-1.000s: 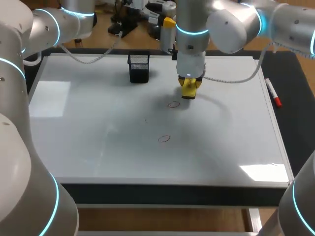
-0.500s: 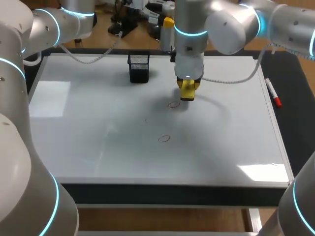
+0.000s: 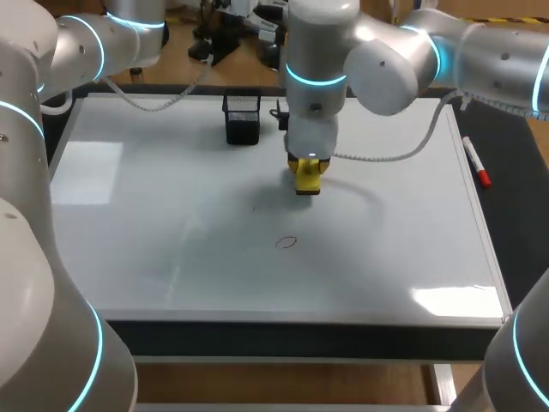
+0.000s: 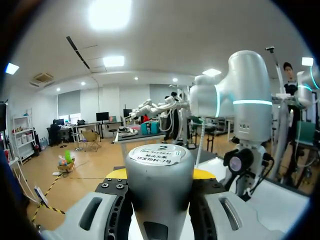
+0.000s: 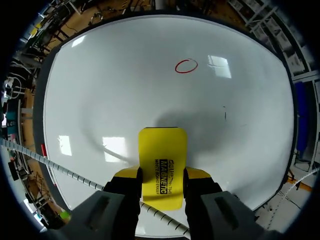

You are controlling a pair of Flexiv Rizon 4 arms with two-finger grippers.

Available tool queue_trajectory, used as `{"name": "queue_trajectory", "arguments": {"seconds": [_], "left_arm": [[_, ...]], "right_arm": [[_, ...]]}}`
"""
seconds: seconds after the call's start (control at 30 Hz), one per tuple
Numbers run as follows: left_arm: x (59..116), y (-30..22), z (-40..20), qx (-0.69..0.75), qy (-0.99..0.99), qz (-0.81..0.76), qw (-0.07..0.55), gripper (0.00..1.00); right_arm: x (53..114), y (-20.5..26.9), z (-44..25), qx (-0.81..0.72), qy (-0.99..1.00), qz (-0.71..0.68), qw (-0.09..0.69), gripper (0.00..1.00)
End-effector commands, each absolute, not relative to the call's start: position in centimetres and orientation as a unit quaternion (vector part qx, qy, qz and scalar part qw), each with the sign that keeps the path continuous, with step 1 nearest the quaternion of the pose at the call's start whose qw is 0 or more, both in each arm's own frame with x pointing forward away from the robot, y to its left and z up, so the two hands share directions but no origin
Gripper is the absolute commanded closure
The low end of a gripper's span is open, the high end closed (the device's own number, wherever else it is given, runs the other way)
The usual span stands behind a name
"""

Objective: Pick up the inspection probe, press it on each red-marked spot on the whiteboard one by one, put down the probe, pick up the eraser, and wipe off all the red marks.

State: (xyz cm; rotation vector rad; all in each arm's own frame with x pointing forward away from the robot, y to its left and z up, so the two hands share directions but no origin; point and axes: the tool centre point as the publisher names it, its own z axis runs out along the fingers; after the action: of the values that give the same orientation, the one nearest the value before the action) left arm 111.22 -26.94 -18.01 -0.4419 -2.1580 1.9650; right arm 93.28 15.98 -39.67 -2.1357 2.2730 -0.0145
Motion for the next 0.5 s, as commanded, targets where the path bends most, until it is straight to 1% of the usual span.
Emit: {"name": "queue_trajectory", "arguments": {"seconds": [0.03,0.27,0.5], "left_arm": [[112.0,-27.0,-18.1,-0.283,-0.69,0.619,0.246,1.0],[112.0,-27.0,-18.1,-0.283,-0.69,0.619,0.246,1.0],[112.0,-27.0,-18.1,-0.283,-0.69,0.619,0.246,1.0]], "right_arm": [[93.5,17.7,-40.4,-0.691,0.723,-0.005,0.006,1.0],[93.8,19.6,-41.1,-0.707,0.708,0.005,0.006,1.0],[94.3,20.1,-41.6,-0.712,0.702,0.018,0.012,1.0]]}}
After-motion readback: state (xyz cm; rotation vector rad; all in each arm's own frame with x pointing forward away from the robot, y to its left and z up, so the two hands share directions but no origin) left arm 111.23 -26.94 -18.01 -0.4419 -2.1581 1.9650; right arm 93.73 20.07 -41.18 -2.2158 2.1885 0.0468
